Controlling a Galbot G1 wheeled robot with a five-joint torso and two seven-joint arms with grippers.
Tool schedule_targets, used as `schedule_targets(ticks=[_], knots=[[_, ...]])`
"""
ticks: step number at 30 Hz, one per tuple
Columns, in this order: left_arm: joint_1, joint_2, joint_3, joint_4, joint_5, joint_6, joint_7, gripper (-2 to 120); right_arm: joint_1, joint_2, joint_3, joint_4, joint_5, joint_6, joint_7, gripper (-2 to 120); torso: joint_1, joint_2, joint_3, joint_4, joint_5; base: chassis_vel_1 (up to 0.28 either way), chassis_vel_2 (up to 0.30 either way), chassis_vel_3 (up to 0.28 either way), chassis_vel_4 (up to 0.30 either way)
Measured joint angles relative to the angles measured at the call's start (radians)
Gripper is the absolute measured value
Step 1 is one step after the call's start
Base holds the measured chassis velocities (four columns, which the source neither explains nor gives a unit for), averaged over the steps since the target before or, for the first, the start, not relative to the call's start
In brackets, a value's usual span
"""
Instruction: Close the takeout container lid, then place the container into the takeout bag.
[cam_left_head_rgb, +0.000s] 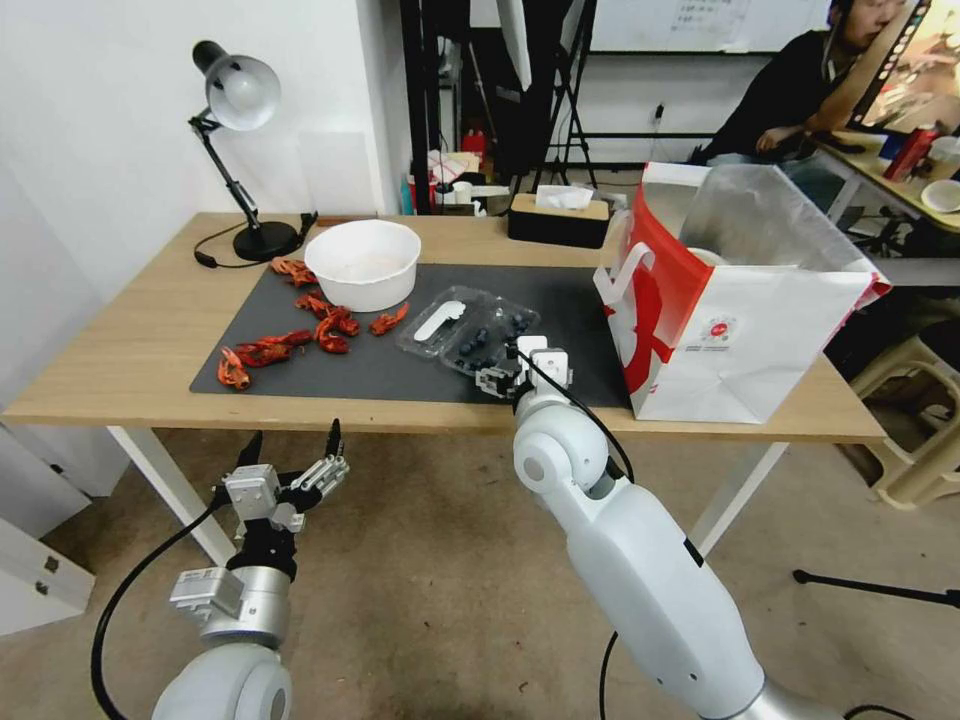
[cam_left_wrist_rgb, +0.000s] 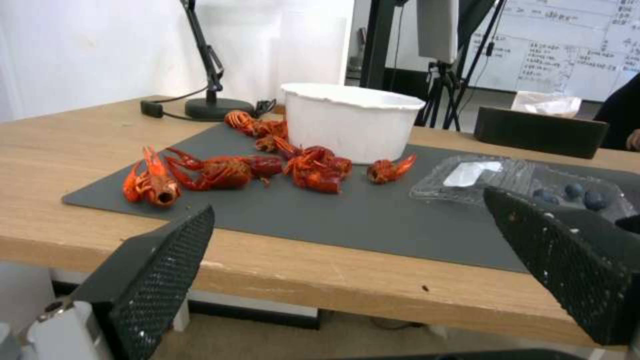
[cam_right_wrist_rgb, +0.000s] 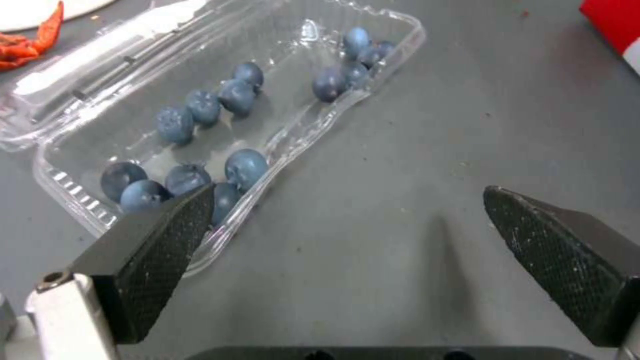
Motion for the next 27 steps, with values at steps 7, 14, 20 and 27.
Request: schedule_targets(ticks=[7, 14, 20, 27], knots=[[-0.002, -0.001, 0.003, 0.002, 0.0, -0.002, 0.0, 100, -0.018, -0.021, 0.02, 0.021, 0.01, 0.0, -0.001, 100, 0.0, 0.0, 0.0, 0.0, 0.0, 0.0, 0.0, 0.0, 0.0], [-0.003, -0.004, 0.007, 0.005, 0.0, -0.006, 0.0, 100, -0.03, -0.045, 0.05, 0.037, 0.016, 0.0, -0.006, 100, 0.0, 0.0, 0.0, 0.0, 0.0, 0.0, 0.0, 0.0, 0.0], [-0.003, -0.004, 0.009, 0.005, 0.001, -0.007, 0.0, 100, -0.035, -0.063, 0.07, 0.045, 0.025, 0.001, -0.01, 100, 0.0, 0.0, 0.0, 0.0, 0.0, 0.0, 0.0, 0.0, 0.0], [-0.002, -0.01, 0.014, 0.008, 0.005, -0.013, 0.001, 100, -0.039, -0.073, 0.097, 0.048, 0.025, 0.001, -0.019, 100, 0.0, 0.0, 0.0, 0.0, 0.0001, 0.0, 0.0, 0.0, 0.0]])
